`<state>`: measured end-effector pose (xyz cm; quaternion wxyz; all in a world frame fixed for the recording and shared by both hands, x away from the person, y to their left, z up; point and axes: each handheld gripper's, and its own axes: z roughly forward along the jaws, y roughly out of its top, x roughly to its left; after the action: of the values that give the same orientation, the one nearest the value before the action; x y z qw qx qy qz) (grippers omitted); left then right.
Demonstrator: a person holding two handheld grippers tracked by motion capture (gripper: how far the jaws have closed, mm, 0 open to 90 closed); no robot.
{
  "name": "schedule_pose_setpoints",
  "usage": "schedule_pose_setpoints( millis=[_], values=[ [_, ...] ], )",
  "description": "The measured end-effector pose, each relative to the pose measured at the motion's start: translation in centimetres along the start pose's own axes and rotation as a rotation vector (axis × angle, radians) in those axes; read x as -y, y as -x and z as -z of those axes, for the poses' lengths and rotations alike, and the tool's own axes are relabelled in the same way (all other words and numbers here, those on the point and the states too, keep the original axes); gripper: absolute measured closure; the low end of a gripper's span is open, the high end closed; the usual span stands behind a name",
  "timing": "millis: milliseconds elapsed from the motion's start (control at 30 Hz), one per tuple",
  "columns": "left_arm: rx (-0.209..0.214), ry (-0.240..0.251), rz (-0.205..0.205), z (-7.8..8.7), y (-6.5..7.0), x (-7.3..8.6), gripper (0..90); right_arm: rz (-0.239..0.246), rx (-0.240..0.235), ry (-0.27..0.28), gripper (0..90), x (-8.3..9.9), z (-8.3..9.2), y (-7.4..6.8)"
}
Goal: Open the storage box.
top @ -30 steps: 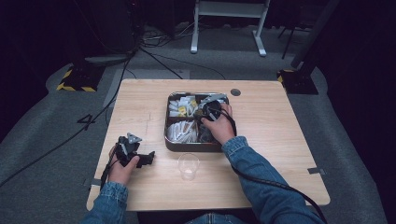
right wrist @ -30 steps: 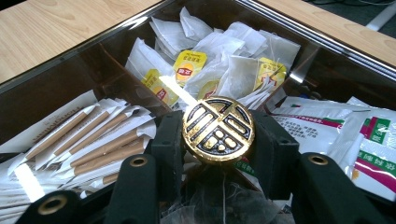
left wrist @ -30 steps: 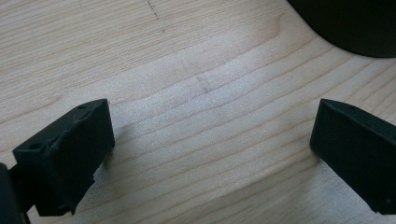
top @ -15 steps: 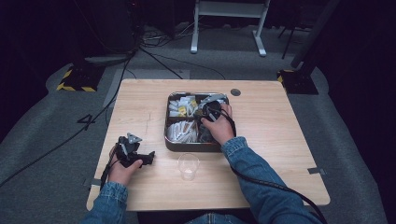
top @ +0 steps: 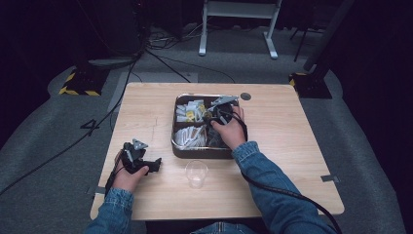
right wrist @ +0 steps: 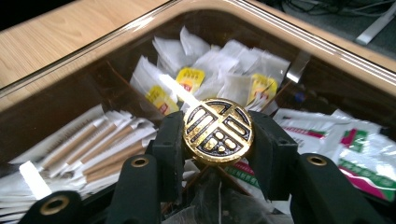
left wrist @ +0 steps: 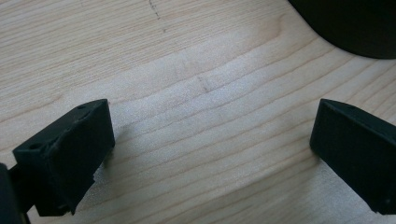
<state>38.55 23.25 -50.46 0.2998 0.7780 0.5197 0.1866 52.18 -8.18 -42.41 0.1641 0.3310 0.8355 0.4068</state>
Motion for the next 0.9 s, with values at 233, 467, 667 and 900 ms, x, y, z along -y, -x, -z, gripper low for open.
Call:
schedule_pose_setpoints(
  millis=[233, 467, 667, 900],
  values=[
    [0.028, -0.001, -0.027, 0.2, -0.1, 0.2, 0.0, 0.000, -0.003, 0.054, 58.8, -1.1, 3.4, 0.5],
    [0.025, -0.002, -0.027, 0.1, -0.1, 0.2, 0.0, 0.015, 0.003, 0.065, 58.8, -1.1, 5.5, 1.1],
    [0.024, -0.001, -0.023, 0.1, -0.1, 0.2, 0.0, 0.024, 0.006, 0.091, 58.8, -0.3, 7.2, 1.6],
    [0.024, 0.002, -0.019, 0.1, 0.0, 0.2, 0.0, 0.036, 0.018, 0.108, 58.8, 1.8, 10.4, 3.0]
  ],
)
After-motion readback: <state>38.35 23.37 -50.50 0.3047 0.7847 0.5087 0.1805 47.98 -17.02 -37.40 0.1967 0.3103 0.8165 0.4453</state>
